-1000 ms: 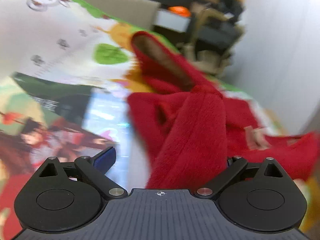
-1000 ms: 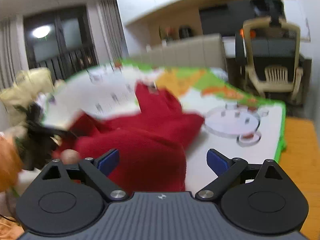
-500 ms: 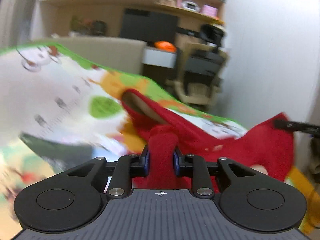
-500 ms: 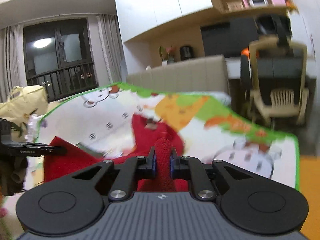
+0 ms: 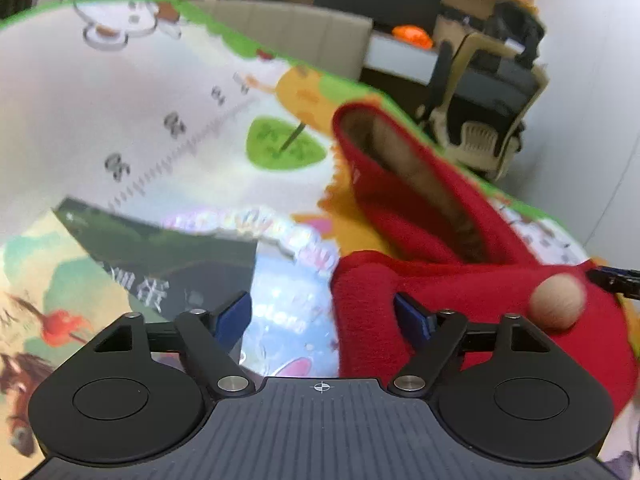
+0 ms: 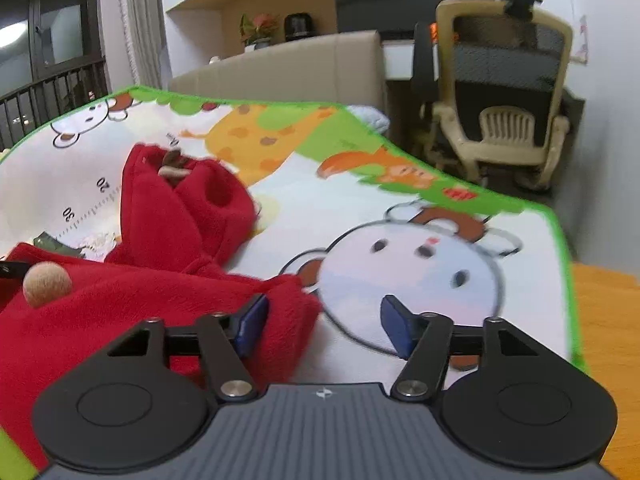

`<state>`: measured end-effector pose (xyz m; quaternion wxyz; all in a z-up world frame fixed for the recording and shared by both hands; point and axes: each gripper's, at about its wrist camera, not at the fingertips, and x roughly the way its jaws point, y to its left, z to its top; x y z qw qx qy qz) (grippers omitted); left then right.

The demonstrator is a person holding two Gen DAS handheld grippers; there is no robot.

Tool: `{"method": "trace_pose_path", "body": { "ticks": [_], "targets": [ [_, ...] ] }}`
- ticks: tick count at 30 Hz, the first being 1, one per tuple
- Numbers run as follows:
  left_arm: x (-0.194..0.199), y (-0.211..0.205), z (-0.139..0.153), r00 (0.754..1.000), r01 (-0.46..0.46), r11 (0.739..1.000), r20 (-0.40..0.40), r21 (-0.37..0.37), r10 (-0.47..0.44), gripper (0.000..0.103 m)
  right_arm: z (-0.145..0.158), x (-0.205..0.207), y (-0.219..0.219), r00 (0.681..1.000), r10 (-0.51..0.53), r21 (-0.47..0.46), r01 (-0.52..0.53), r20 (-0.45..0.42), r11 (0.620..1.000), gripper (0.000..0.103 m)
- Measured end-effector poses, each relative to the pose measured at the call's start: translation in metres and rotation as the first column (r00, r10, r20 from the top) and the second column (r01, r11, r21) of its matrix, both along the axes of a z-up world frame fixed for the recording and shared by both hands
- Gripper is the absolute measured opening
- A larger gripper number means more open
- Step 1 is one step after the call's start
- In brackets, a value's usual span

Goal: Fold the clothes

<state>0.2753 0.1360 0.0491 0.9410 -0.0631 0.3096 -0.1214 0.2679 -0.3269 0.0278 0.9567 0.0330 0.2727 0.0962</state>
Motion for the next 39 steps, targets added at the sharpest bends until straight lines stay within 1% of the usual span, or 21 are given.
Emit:
{"method": "trace_pose_path", "body": {
  "ticks": [3, 4, 6, 8, 9, 10, 11, 12, 13, 15, 17, 19, 21, 23, 25, 26, 29, 30, 33, 36, 39],
  "targets": [
    [-0.015, 0.008, 0.017, 0.999, 0.045, 0.996, 0.012, -0.082, -0.044, 0.095, 0.019, -0.024, -0.009, 0.998, -0.018, -0.005, 0.018, 0.062, 1.0, 0.069],
    [-0.016, 0.012, 0.017, 0.996, 0.082, 0.987, -0.01, -0.138, -0.084, 0.097, 0.025, -0.027, -0.014, 0.998, -0.01, 0.029, 0.008, 0.067, 1.0, 0.077],
    [-0.014, 0.014, 0.006, 0.987, 0.119, 0.967, -0.077, -0.224, -0.139, 0.098, 0.026, -0.029, -0.024, 0.999, 0.033, 0.166, -0.039, 0.038, 0.985, 0.084],
    [-0.007, 0.005, -0.012, 0.98, 0.111, 0.969, -0.14, -0.219, -0.144, 0.098, 0.014, -0.022, -0.025, 0.998, 0.061, 0.274, -0.057, -0.008, 0.96, 0.084],
    [-0.004, -0.001, -0.02, 0.978, 0.099, 0.974, -0.16, -0.203, -0.133, 0.098, 0.006, -0.017, -0.022, 0.997, 0.069, 0.31, -0.056, -0.031, 0.949, 0.082],
    [-0.001, -0.007, -0.028, 0.977, 0.086, 0.978, -0.175, -0.189, -0.12, 0.096, -0.004, -0.012, -0.015, 0.997, 0.065, 0.322, -0.045, -0.05, 0.946, 0.058],
    [0.0, -0.011, -0.029, 0.978, 0.086, 0.977, -0.172, -0.195, -0.121, 0.072, -0.011, -0.012, -0.007, 0.996, 0.064, 0.313, -0.042, -0.058, 0.949, 0.02],
    [-0.001, -0.014, -0.025, 0.979, 0.094, 0.972, -0.159, -0.213, -0.13, 0.051, -0.014, -0.013, 0.002, 0.996, 0.072, 0.294, -0.052, -0.057, 0.955, 0.016],
    [-0.001, -0.016, -0.017, 0.983, 0.102, 0.974, -0.128, -0.203, -0.13, 0.039, -0.011, -0.017, 0.009, 0.997, 0.078, 0.264, -0.068, -0.027, 0.962, 0.013],
    [0.0, -0.019, 0.006, 0.991, 0.115, 0.982, -0.046, -0.148, -0.123, 0.025, 0.009, -0.024, 0.017, 0.994, 0.072, 0.187, -0.085, 0.077, 0.979, 0.012],
    [0.0, -0.023, 0.029, 0.992, 0.123, 0.988, 0.037, -0.091, -0.121, 0.024, 0.027, -0.021, 0.017, 0.99, 0.061, 0.165, -0.082, 0.131, 0.983, 0.012],
    [0.01, -0.026, 0.036, 0.993, 0.102, 0.993, 0.069, -0.051, -0.099, 0.024, 0.026, -0.006, 0.016, 0.992, 0.038, 0.138, -0.054, 0.118, 0.989, 0.012],
    [0.025, -0.031, 0.024, 0.997, 0.061, 0.998, 0.048, 0.011, -0.061, 0.032, 0.017, 0.011, 0.017, 0.995, 0.011, 0.097, -0.021, 0.096, 0.995, 0.012],
    [0.039, -0.038, -0.004, 0.999, 0.037, 0.996, -0.03, 0.084, -0.034, 0.049, -0.006, 0.03, 0.021, 1.0, 0.0, 0.049, 0.0, 0.016, 0.999, 0.013],
    [0.038, -0.042, -0.023, 0.998, 0.033, 0.993, -0.052, 0.118, -0.027, 0.057, -0.031, 0.039, 0.021, 0.998, -0.011, 0.044, 0.014, -0.063, 0.999, 0.03],
    [0.036, -0.041, -0.024, 0.999, 0.023, 0.993, -0.041, 0.119, -0.018, 0.061, -0.033, 0.037, 0.018, 0.998, -0.029, 0.061, 0.033, -0.061, 0.998, 0.037],
    [0.029, -0.026, 0.002, 0.998, -0.037, 0.998, -0.039, 0.055, 0.039, 0.07, -0.014, 0.028, 0.002, 0.997, -0.054, 0.133, 0.062, -0.058, 0.989, 0.046],
    [0.024, -0.021, 0.015, 0.998, -0.061, 0.998, -0.014, 0.035, 0.061, 0.071, -0.005, 0.022, -0.002, 0.997, -0.061, 0.143, 0.066, -0.04, 0.988, 0.049],
    [0.0, -0.015, 0.054, 0.991, -0.067, 0.997, 0.109, -0.045, 0.071, 0.088, 0.02, 0.007, -0.007, 0.997, -0.07, 0.153, 0.065, 0.031, 0.986, 0.064],
    [-0.012, -0.029, 0.061, 0.99, 0.066, 0.982, 0.138, -0.178, -0.041, 0.094, 0.037, -0.01, 0.005, 0.996, 0.013, 0.245, -0.035, 0.092, 0.969, 0.081],
    [-0.001, -0.061, 0.032, 0.985, 0.17, 0.963, 0.048, -0.211, -0.163, 0.095, 0.029, -0.02, 0.032, 0.981, 0.169, 0.299, -0.192, 0.101, 0.935, 0.096]
  ]
}}
